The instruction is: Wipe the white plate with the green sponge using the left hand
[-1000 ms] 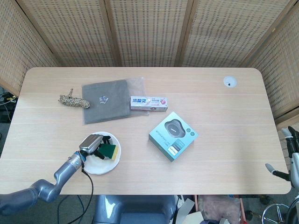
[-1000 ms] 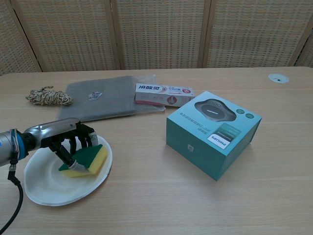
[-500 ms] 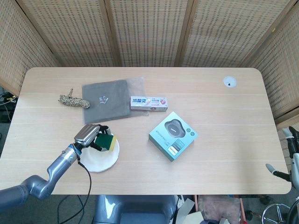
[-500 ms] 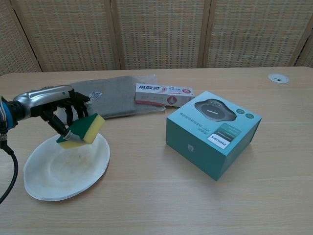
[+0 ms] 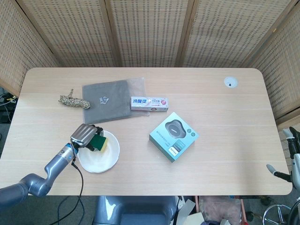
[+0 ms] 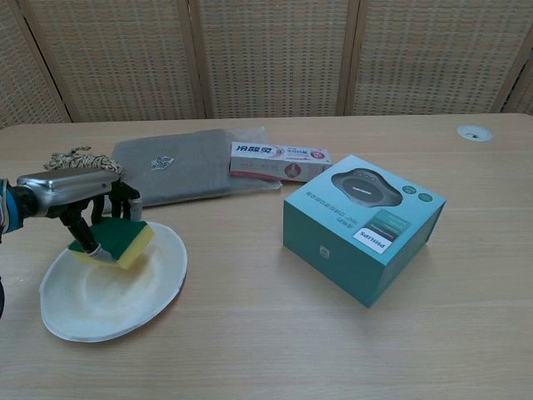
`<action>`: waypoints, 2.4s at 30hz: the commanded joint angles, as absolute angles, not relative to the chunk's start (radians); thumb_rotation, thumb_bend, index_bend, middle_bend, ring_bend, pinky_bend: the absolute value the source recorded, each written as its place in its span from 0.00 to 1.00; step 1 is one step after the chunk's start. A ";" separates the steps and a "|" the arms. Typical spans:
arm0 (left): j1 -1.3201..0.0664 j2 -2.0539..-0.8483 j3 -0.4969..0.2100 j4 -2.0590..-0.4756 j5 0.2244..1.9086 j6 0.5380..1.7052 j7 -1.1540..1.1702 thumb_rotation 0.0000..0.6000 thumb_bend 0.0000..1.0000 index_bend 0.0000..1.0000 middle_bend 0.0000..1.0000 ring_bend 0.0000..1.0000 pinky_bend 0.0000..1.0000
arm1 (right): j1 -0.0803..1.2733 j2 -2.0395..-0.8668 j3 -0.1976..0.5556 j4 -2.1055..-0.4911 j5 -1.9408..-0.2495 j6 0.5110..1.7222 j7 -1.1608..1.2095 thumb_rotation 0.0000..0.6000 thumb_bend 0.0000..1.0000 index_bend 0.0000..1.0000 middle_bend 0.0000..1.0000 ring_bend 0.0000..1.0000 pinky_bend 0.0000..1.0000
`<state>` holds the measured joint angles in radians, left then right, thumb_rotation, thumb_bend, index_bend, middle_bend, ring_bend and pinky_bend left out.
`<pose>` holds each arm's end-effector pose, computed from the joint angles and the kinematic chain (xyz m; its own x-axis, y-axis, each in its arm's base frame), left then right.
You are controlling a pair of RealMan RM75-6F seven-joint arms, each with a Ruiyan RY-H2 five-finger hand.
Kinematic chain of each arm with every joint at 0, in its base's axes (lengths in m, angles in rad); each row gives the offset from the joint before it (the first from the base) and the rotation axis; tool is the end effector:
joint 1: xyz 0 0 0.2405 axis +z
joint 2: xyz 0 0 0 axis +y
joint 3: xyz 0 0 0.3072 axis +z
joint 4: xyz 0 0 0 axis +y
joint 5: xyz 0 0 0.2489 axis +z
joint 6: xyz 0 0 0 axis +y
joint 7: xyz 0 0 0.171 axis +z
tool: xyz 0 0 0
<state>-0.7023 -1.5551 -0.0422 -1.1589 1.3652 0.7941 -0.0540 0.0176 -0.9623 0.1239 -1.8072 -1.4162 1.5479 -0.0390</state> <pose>-0.2824 0.4134 -0.0746 0.5050 0.4146 0.7570 0.8510 -0.3854 -0.3566 -0.3519 -0.2050 0.2089 0.3918 0.0996 0.9146 -0.9178 0.1118 0.3810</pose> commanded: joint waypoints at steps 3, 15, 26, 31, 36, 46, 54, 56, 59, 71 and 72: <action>-0.707 -1.578 -0.030 -1.128 1.367 0.781 -0.027 1.00 0.04 0.52 0.48 0.40 0.48 | 0.019 -0.963 0.125 -1.808 -1.412 1.546 -0.041 1.00 0.00 0.00 0.00 0.00 0.00; -0.709 -1.625 -0.010 -1.087 1.377 0.763 -0.006 1.00 0.04 0.52 0.48 0.40 0.49 | 0.019 -0.960 0.127 -1.808 -1.409 1.545 -0.035 1.00 0.00 0.00 0.00 0.00 0.00; -0.708 -1.627 -0.012 -1.092 1.372 0.764 0.009 1.00 0.04 0.52 0.48 0.40 0.49 | 0.019 -0.958 0.127 -1.808 -1.408 1.544 -0.031 1.00 0.00 0.00 0.00 0.00 0.00; -0.706 -1.604 -0.035 -1.125 1.384 0.812 -0.011 1.00 0.04 0.53 0.48 0.40 0.49 | 0.018 -0.955 0.128 -1.809 -1.408 1.547 -0.026 1.00 0.00 0.00 0.00 0.00 0.00; -0.715 -1.558 -0.048 -1.175 1.424 0.868 0.024 1.00 0.04 0.53 0.48 0.40 0.49 | 0.018 -0.955 0.127 -1.811 -1.412 1.547 -0.027 1.00 0.00 0.00 0.00 0.00 0.00; -0.731 -1.597 -0.017 -1.156 1.423 0.847 0.239 1.00 0.04 0.53 0.48 0.40 0.49 | 0.018 -0.956 0.126 -1.811 -1.412 1.545 -0.029 1.00 0.00 0.00 0.00 0.00 0.00; -0.740 -1.653 0.001 -1.086 1.427 0.828 0.313 1.00 0.04 0.53 0.49 0.40 0.49 | 0.021 -0.955 0.128 -1.810 -1.405 1.540 -0.027 1.00 0.00 0.00 0.00 0.00 0.00; -0.740 -1.660 0.004 -1.078 1.422 0.819 0.316 1.00 0.04 0.54 0.49 0.40 0.49 | 0.021 -0.955 0.129 -1.810 -1.405 1.539 -0.026 1.00 0.00 0.00 0.00 0.00 0.00; -0.740 -1.665 0.007 -1.070 1.421 0.815 0.321 1.00 0.04 0.54 0.49 0.40 0.49 | 0.021 -0.954 0.129 -1.810 -1.404 1.540 -0.025 1.00 0.00 0.00 0.00 0.00 0.00; -0.737 -1.670 0.003 -1.070 1.421 0.826 0.313 1.00 0.05 0.54 0.49 0.40 0.49 | 0.020 -0.951 0.130 -1.812 -1.404 1.542 -0.020 1.00 0.00 0.00 0.00 0.00 0.00; -0.737 -1.667 0.000 -1.074 1.424 0.832 0.305 1.00 0.05 0.55 0.49 0.40 0.49 | 0.020 -0.951 0.130 -1.812 -1.404 1.542 -0.020 1.00 0.00 0.00 0.00 0.00 0.00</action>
